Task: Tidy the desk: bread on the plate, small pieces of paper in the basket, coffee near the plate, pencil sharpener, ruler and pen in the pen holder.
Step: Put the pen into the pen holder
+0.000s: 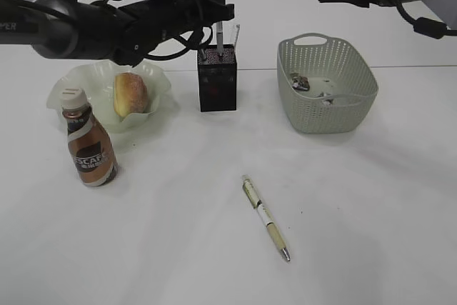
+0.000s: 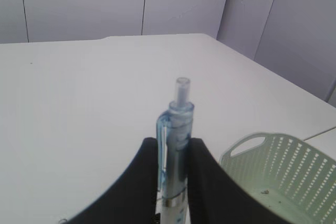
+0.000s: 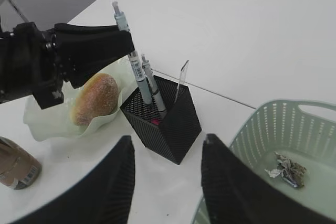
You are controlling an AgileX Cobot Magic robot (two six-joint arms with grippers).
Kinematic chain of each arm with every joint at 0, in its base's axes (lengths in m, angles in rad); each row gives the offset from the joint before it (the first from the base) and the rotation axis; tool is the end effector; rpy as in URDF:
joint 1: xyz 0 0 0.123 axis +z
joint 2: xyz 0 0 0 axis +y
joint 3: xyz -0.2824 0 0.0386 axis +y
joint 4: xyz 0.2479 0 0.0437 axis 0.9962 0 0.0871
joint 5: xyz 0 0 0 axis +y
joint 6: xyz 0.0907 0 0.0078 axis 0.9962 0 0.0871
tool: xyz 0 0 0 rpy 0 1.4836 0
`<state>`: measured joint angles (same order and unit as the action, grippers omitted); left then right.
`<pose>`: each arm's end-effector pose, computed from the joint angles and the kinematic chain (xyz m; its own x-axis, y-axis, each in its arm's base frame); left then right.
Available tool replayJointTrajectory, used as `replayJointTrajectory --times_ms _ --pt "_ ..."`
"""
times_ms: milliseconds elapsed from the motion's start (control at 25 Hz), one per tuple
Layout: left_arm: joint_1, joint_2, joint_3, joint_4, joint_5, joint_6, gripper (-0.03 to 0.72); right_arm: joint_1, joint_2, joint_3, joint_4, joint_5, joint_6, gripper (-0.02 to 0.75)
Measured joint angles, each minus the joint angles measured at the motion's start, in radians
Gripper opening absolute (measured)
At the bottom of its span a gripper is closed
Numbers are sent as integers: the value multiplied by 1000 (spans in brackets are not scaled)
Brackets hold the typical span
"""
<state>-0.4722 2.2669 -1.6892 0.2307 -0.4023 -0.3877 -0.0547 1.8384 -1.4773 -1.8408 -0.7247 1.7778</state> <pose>0.4705 -0.2494 0.2072 -0.1782 -0.1035 -0.9785 0.5091 0.8413 -0.1817 0.4231 0.0350 0.3045 -0.4030 -0.0909 -0.9107 -0.5813 0.7940 0.1780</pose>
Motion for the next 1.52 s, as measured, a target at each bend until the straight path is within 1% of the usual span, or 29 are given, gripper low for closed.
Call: replayJointTrajectory --times_ms 400,600,720,880,960,1080,1520 --pt "0 17 0 0 4 0 98 0 0 0 0 3 0 314" --pt "0 17 0 0 11 0 131 0 0 0 0 3 0 314" --pt "0 17 0 0 13 0 201 0 0 0 0 3 0 313" --pt "0 17 0 0 19 0 351 0 0 0 0 -26 0 313" --pt "0 17 0 0 33 0 384 0 0 0 0 -36 0 314" --pt "0 17 0 0 44 0 398 0 0 0 0 -40 0 314" --pt "0 17 0 0 53 0 400 0 0 0 0 -16 11 313"
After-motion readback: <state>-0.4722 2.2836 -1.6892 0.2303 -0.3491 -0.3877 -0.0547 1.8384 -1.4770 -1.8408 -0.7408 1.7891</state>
